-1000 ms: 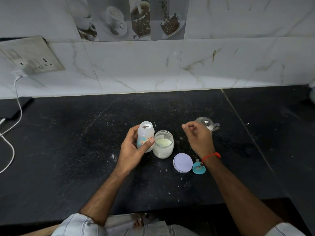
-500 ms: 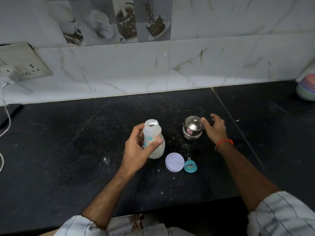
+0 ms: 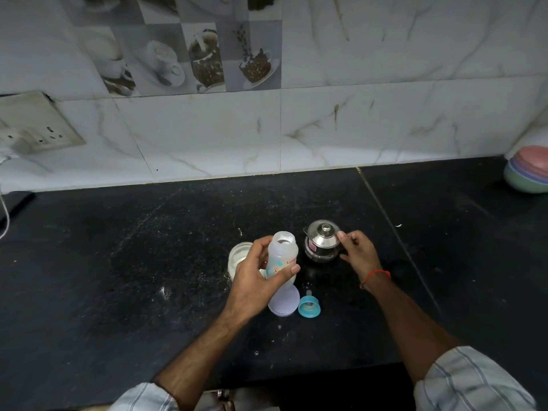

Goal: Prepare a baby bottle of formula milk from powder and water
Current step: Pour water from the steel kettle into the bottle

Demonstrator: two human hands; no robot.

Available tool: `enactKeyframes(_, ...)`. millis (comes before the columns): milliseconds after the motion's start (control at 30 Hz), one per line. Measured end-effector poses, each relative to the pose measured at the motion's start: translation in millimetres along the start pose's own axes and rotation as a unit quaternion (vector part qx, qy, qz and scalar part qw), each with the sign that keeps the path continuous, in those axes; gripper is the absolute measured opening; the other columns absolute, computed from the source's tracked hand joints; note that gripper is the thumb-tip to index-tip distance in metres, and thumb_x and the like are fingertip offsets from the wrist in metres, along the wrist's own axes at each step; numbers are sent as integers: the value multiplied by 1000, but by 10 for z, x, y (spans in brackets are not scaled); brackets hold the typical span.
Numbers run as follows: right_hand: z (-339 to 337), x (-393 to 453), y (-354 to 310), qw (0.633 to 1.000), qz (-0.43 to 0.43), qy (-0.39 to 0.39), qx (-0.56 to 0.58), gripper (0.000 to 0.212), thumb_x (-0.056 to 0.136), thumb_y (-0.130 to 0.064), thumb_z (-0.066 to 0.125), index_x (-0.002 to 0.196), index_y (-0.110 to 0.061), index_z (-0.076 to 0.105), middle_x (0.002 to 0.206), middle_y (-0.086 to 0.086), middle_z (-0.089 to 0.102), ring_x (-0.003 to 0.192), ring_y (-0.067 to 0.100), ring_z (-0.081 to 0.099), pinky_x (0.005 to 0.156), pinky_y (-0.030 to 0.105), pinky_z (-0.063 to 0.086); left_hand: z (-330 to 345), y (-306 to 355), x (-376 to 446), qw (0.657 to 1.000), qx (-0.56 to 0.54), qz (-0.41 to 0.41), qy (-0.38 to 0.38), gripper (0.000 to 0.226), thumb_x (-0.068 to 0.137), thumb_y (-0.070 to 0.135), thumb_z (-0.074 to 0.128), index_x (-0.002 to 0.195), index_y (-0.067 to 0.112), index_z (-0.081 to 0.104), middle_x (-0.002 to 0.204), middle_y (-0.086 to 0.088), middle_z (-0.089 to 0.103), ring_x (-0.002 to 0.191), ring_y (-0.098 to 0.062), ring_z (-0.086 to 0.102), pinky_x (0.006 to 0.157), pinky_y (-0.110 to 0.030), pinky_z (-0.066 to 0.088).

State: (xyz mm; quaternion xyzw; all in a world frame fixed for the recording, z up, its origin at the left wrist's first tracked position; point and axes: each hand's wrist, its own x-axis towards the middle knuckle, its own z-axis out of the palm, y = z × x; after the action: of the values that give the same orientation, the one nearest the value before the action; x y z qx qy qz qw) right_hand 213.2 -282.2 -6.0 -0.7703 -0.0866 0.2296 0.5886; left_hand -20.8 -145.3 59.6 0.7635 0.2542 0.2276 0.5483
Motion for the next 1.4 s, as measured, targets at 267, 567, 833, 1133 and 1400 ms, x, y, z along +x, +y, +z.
enactKeyframes(267,-417,-192,-286,993,-57,11,107,15,102,-23,61,92,-14,56,95,12,65,91,19,66,75,42,58,376,-62,100,999,30,-16,-14,58,81,39,86,127,38,51,123,19,68,117,-3,64,92,-28,58)
enactKeyframes(567,-925,-504,-898,983,-179,-40,9,23,98,-35,66,81,-22,57,85,13,59,86,25,57,81,54,54,635,69,238,998,51,-26,-41,53,84,34,84,123,42,48,116,27,59,107,11,57,79,-8,45)
enactKeyframes(833,-940,-693,-1164,944,-280,-24,-174,25,98,-32,65,83,-13,57,72,0,55,65,7,48,62,26,42,740,198,224,998,14,-26,-60,56,85,28,84,124,44,47,125,23,57,109,6,55,73,-3,45)
enactKeyframes(1133,-844,-829,-1452,875,-348,-51,-333,26,101,-33,62,86,-13,56,75,-5,53,69,8,46,62,19,35,719,200,174,998,3,-18,-67,57,83,27,85,128,37,52,132,16,61,119,-4,57,78,-8,48)
enactKeyframes(1400,-750,-886,-1597,828,-360,-84,-422,26,104,-39,54,90,-16,55,81,-9,50,79,2,42,66,16,29,712,175,133,998,-5,-11,-63,56,81,29,87,127,39,55,128,16,64,118,-4,59,84,-16,50)
